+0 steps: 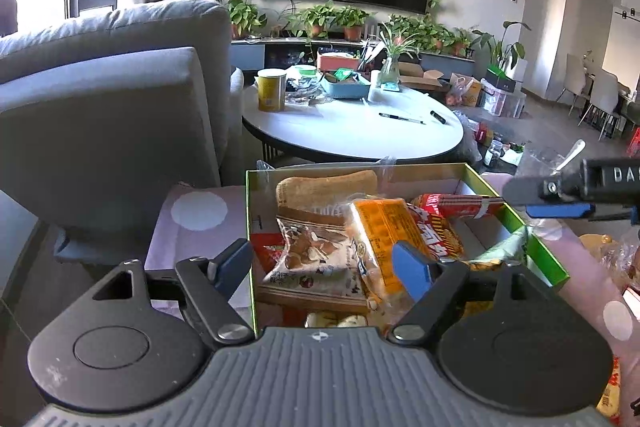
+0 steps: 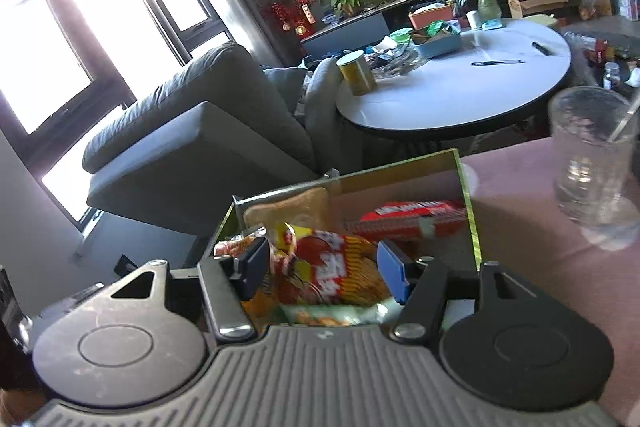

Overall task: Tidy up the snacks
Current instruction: 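Lower the pastry pack into the green box with the right gripper while the left lowers the nut pack, then move the left gripper to the round mooncake pack while the right gripper reaches the red-and-white bag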

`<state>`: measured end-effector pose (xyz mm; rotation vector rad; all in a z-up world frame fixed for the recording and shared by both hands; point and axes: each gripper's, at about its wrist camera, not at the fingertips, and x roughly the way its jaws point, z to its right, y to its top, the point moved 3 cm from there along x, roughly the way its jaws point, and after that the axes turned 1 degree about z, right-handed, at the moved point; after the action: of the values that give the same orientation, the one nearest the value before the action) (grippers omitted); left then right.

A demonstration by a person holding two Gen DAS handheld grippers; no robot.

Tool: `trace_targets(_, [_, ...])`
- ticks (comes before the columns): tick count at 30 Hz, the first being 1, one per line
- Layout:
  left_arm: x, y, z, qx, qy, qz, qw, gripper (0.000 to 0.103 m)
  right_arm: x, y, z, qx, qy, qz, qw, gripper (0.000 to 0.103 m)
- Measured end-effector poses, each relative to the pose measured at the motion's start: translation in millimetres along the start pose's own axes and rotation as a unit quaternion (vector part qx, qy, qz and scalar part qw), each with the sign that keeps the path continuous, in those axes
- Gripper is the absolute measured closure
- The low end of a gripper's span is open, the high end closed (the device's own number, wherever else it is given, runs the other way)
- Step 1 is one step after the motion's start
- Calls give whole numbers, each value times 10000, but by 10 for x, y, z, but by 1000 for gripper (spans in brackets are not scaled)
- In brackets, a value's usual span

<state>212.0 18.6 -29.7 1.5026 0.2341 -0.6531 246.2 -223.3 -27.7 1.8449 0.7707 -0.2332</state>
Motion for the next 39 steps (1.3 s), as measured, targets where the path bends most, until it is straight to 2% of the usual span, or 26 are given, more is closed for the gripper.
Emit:
trace_targets(9, [-249, -118, 257, 237, -370, 34, 9990, 27, -245, -172, 121, -132, -182, -23, 9997, 39])
trace_targets(13, [-341, -253, 505, 470, -826, -103, 9954, 26, -318, -251, 170, -124, -238, -69, 9996, 39])
trace_targets(17, [-339, -472, 837, 914, -1380, -418, 9853, 23, -385, -329, 235, -45, -302, -95, 9995, 39])
trace_targets(22, [-172, -824, 1258, 1747, -1563, -889, 9681, 23, -478, -438, 323, 31, -391, -144, 9991, 38])
trace_targets(26, [-38, -972, 1425, 1969, -1640, -1071, 9607, 23, -554, -554, 399, 55, -450, -204, 9988, 38])
trace_targets(34, [181, -985, 1436, 1675, -1546, -1211, 9661, 24, -564, -728, 474, 96, -505, -420, 9978, 37])
trace_targets(38, [224, -999, 1430, 1565, -1598, -1282, 9662, 38, -532, -774, 471, 71, -473, -515, 9975, 36])
trace_targets(39, [232, -999, 1426, 1530, -1605, -1303, 9664, 45, -523, -785, 469, 70, -467, -533, 9975, 35])
